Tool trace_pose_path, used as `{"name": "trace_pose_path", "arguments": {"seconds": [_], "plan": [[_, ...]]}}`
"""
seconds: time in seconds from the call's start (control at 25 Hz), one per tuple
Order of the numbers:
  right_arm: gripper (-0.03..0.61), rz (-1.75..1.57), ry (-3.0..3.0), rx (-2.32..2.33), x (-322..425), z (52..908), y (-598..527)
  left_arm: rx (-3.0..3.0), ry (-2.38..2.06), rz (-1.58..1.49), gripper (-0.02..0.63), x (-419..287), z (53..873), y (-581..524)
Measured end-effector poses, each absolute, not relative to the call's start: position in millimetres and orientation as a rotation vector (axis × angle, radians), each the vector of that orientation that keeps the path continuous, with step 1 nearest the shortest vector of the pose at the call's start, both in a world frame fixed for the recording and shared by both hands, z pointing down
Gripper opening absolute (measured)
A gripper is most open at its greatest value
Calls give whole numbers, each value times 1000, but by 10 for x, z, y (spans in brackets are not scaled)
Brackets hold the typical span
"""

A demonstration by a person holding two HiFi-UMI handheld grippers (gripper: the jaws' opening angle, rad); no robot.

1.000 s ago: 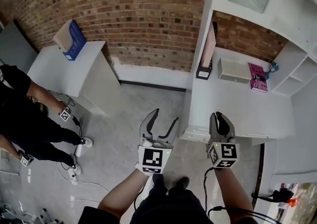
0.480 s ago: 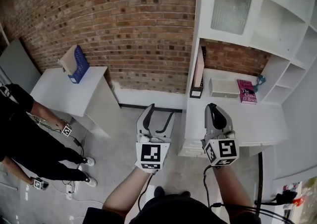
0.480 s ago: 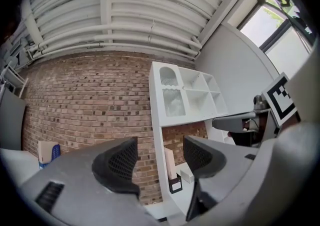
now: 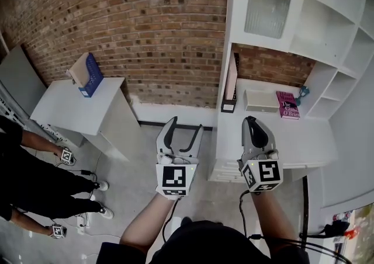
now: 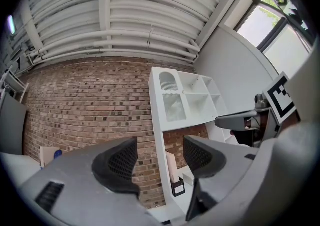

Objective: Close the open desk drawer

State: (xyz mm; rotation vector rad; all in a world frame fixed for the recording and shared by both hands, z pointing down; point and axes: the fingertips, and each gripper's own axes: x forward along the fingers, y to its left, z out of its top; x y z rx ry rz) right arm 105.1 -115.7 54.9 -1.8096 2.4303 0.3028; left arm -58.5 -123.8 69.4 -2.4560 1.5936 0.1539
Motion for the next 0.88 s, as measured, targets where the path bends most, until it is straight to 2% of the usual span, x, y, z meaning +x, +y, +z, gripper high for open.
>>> {"name": "trace_pose_path", "arguments": {"seconds": [0.88], "plan": [[28, 299, 2502, -1766, 835, 668, -1109, -2480, 1619, 141, 281, -699, 869, -1221]]}}
